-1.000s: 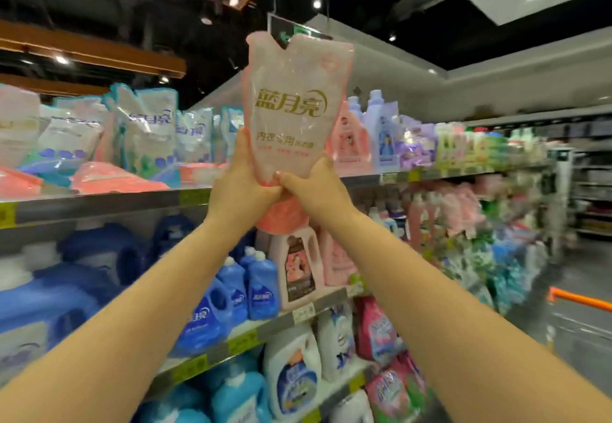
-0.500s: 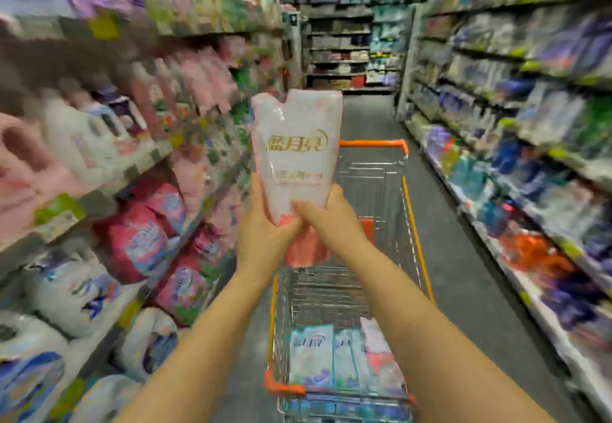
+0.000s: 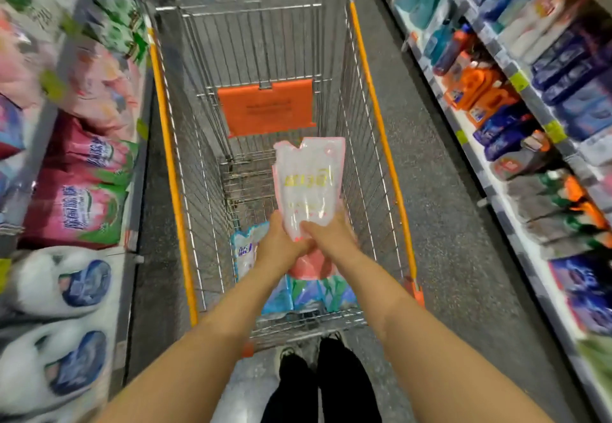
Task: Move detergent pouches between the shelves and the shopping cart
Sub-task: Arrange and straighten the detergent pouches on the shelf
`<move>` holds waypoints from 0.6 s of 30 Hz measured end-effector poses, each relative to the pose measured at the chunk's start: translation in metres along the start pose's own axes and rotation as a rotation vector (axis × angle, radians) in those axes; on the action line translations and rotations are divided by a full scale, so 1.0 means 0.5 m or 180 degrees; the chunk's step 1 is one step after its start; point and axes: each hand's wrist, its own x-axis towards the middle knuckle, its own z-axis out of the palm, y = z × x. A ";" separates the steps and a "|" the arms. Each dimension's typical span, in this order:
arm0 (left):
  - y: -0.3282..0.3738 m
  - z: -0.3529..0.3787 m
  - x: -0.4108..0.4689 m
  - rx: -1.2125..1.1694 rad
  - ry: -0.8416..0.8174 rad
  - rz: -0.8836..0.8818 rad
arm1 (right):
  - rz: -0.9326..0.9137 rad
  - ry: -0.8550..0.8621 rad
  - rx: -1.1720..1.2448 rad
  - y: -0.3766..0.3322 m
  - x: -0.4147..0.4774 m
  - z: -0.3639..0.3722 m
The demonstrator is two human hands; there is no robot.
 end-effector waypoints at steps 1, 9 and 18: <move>-0.021 0.011 0.011 -0.0092 -0.0102 -0.0132 | 0.0121 -0.0054 -0.0114 0.029 0.022 0.009; -0.237 0.138 0.118 0.0079 -0.1484 -0.1067 | 0.1126 -0.0433 -0.0832 0.211 0.105 0.068; -0.205 0.133 0.112 0.0817 -0.1432 -0.1106 | 0.1316 -0.0834 -0.1378 0.217 0.118 0.061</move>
